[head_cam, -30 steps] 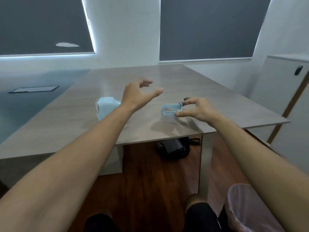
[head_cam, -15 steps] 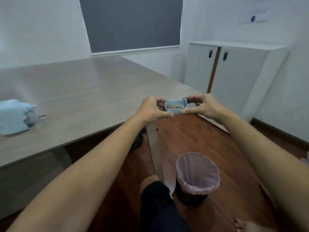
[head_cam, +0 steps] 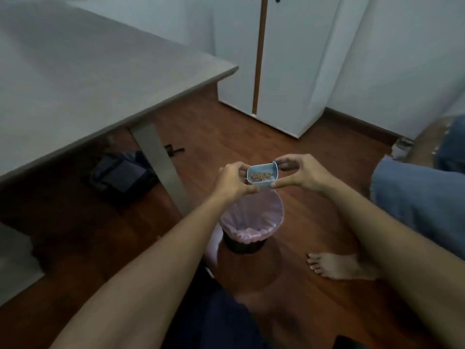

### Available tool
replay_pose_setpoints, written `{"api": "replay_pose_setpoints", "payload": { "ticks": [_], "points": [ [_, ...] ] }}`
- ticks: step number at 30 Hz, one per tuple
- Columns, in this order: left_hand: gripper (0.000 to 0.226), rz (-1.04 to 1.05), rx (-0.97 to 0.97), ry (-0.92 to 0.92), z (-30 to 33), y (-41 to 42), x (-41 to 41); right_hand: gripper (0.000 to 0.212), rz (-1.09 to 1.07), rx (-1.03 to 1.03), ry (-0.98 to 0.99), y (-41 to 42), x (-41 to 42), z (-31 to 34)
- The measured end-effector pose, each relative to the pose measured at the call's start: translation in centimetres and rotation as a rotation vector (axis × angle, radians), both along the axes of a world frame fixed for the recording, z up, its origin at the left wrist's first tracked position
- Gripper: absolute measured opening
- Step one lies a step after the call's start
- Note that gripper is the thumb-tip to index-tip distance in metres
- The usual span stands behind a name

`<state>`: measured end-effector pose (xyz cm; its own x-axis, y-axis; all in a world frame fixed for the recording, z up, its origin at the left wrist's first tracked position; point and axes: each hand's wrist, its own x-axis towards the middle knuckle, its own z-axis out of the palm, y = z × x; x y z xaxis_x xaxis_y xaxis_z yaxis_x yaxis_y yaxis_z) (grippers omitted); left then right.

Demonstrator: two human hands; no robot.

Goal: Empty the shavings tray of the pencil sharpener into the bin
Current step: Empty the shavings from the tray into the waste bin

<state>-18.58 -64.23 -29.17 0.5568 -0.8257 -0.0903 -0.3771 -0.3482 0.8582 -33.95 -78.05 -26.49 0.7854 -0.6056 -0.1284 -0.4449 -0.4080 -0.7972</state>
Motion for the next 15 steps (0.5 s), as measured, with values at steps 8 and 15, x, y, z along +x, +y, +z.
{"api": "replay_pose_setpoints", "payload": {
  "ticks": [8, 15],
  "points": [
    [0.055, -0.032, 0.188, 0.062, -12.7, -3.5, 2.1, 0.068, -0.055, 0.094, 0.089, -3.0, 1.9, -12.5],
    [0.064, 0.125, 0.341, -0.197, -18.8, -3.7, 4.8, 0.068, -0.143, 0.16, 0.159, -4.2, 3.3, -19.6]
  ]
}}
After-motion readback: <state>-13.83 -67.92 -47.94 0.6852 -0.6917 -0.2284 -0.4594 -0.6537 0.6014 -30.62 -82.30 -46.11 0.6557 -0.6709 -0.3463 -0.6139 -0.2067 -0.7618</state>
